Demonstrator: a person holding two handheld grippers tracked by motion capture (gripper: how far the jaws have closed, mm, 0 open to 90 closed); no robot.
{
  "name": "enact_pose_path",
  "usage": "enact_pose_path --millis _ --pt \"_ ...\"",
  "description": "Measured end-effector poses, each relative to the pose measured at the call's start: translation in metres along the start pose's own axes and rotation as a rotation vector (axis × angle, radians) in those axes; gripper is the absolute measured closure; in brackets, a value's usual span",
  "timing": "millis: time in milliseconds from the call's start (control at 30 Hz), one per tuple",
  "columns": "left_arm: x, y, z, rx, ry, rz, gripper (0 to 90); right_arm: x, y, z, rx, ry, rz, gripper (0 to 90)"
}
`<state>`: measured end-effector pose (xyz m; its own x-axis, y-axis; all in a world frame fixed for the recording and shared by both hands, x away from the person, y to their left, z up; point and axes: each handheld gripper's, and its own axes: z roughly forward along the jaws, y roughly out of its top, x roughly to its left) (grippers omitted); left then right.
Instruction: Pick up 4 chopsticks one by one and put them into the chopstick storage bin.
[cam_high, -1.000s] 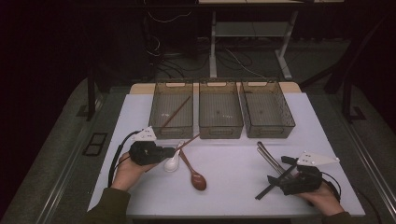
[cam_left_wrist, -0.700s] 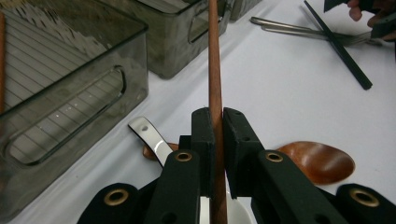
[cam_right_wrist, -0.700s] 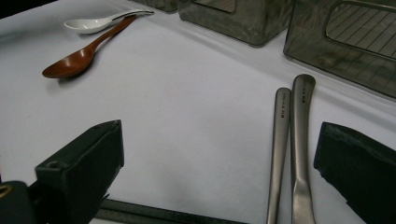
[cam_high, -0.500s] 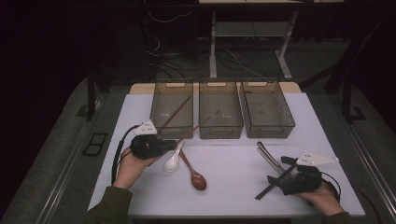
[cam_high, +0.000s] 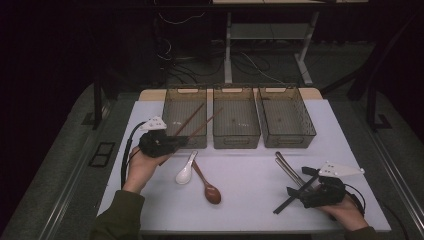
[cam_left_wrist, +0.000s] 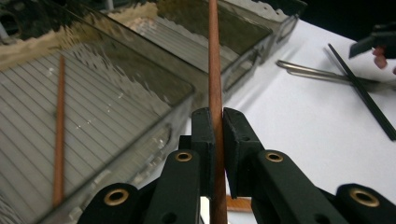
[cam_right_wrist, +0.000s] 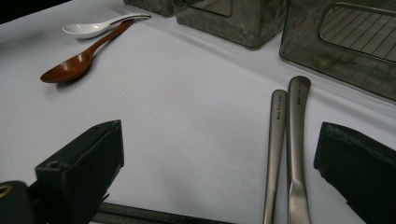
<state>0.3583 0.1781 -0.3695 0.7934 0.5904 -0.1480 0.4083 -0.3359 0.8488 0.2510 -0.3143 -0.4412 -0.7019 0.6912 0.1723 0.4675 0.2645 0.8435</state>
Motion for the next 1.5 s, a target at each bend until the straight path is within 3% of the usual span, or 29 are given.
enact_pose_path --millis 300,667,1067,1200,1500 --pt "0.015 0.027 0.005 -0.009 0.039 0.001 82.4 0.000 0.000 0.000 0.002 0.002 -0.001 1.2" --pt "0.042 0.046 0.017 -0.018 0.116 -0.045 82.4 0.000 0.000 -0.001 0.001 0.000 0.005 1.2" --pt "0.073 0.041 0.045 0.030 0.227 -0.108 82.4 -0.001 -0.001 -0.002 -0.004 0.000 0.008 1.2" --pt "0.081 0.036 0.050 0.028 0.263 -0.150 82.3 -0.001 -0.001 -0.003 -0.007 0.002 0.014 1.2" --pt "0.091 0.032 0.056 0.056 0.288 -0.170 82.3 -0.001 -0.001 -0.004 -0.005 0.003 0.014 1.2"
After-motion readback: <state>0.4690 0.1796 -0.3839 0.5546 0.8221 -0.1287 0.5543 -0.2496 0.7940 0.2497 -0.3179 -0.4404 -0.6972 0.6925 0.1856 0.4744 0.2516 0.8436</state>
